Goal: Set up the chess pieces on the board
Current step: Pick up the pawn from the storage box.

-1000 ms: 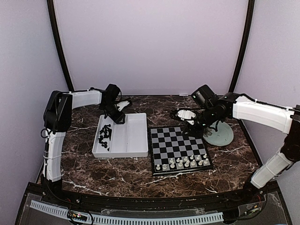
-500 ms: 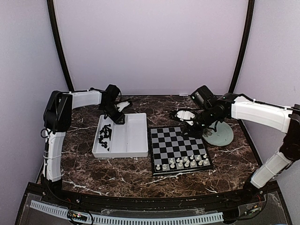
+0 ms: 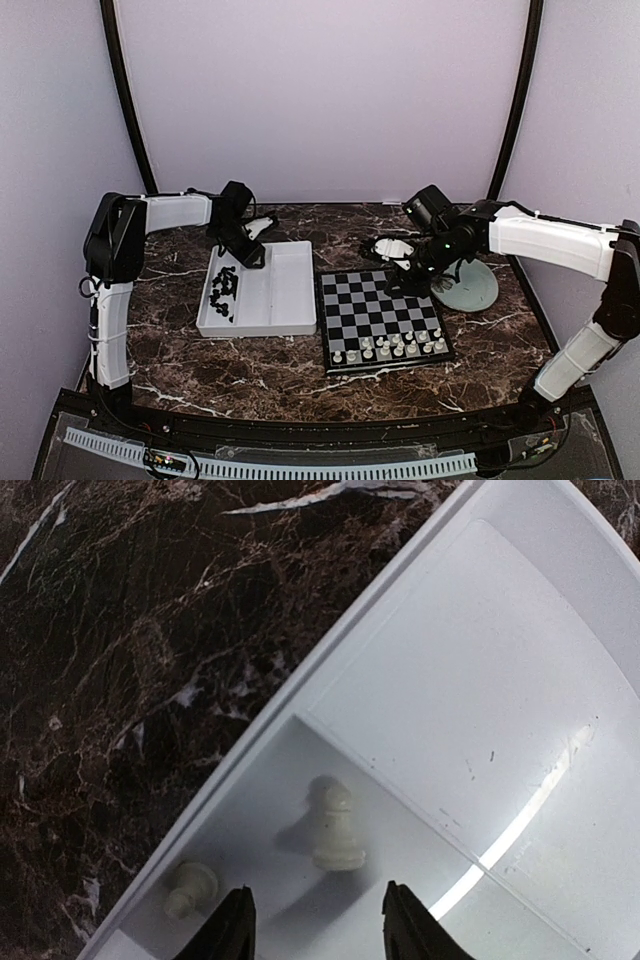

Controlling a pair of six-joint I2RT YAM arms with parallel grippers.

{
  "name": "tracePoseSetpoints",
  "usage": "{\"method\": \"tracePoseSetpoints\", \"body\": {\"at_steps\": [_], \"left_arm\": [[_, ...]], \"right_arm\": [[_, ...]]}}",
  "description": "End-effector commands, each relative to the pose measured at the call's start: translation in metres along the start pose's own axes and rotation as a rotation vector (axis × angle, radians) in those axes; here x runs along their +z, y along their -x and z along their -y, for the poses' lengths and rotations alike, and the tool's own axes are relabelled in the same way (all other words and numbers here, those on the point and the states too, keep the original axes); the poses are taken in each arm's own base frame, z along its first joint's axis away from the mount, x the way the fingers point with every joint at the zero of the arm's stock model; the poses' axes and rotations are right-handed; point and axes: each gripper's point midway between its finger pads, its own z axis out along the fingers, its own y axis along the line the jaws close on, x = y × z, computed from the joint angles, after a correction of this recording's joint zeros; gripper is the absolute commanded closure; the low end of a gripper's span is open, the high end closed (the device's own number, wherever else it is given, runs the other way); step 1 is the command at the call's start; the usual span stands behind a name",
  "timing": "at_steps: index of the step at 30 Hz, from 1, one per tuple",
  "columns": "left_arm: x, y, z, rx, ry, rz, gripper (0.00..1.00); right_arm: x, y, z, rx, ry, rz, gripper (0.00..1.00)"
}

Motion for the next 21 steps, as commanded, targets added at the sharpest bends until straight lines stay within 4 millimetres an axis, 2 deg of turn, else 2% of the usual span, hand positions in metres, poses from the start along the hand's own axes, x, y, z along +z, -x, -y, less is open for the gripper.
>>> {"method": "tracePoseSetpoints", "body": {"at_steps": [1,11,16,21], "left_arm": [[-0.018,0.015,-0.003,0.019,0.032,0.064,0.54],[-0.003,0.026,0.006,0.016,-0.047,0.104,0.64],[0.000,0.026,0.017,-0.033,-0.113,0.108,0.61],[0.014,0.016,0.021,-0.074,-0.115,0.064,0.60]], "right_arm": [[-0.005,0.009,0.004,0.003,-0.007,0.032,0.77],[-0.004,0.010,0.004,0.003,-0.010,0.032,0.77],[-0.002,0.009,0.004,0.005,-0.004,0.030,0.77],[0.000,0.010,0.004,0.006,0.002,0.031,0.77]]}}
